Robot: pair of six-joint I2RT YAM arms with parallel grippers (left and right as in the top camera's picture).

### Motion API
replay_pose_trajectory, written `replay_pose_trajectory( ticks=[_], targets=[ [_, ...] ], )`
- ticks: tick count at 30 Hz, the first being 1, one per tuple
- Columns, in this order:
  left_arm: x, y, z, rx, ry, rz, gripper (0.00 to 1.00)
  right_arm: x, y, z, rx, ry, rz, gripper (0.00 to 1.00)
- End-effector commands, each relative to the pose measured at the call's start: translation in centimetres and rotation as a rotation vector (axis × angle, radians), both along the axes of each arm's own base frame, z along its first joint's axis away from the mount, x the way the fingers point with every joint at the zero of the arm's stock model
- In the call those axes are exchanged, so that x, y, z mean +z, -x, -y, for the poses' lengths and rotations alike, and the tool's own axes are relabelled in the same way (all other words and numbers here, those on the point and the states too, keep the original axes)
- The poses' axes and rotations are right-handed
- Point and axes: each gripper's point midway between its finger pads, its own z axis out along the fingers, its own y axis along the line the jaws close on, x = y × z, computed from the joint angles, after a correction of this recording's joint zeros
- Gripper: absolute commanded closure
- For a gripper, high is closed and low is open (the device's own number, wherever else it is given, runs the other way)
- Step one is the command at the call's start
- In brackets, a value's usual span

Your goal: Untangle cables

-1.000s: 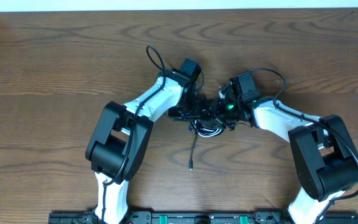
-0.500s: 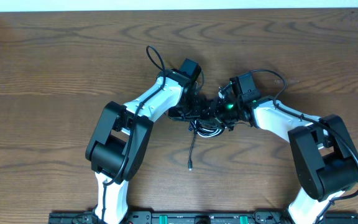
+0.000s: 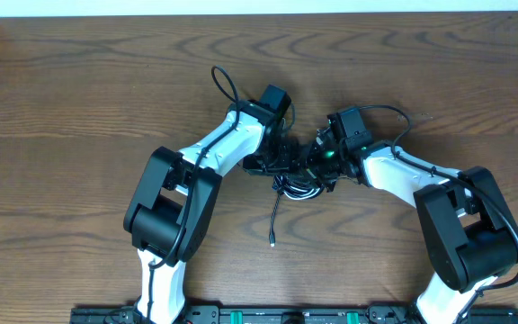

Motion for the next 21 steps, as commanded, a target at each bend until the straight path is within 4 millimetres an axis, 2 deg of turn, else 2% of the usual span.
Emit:
replay_pose_trajectory(
  ticks=[1,11,17,21],
  targets=[
    [-1.1,0.5,-0.3,-0.011,-0.028,-0.023,0.92,0.6,0.9,-1.2,0.010,-0.062,-0.061,0.80],
    [-1.1,0.6,-0.3,-0.011,-0.028,-0.023,0.92,1.0,1.3,-1.6,-0.023,-0.090,-0.138,0.81],
    [-1.1,0.5,-0.3,-0.011,-0.028,-0.023,0.92,-0.2,0.7,-1.0,-0.065,-0.006,-0.106,0.82],
    [-1.1,0.5,-0.3,-0.011,-0.028,-0.023,0.92,-0.5,1.0,-1.4,-0.086,0.021,-0.116,0.82]
  ],
)
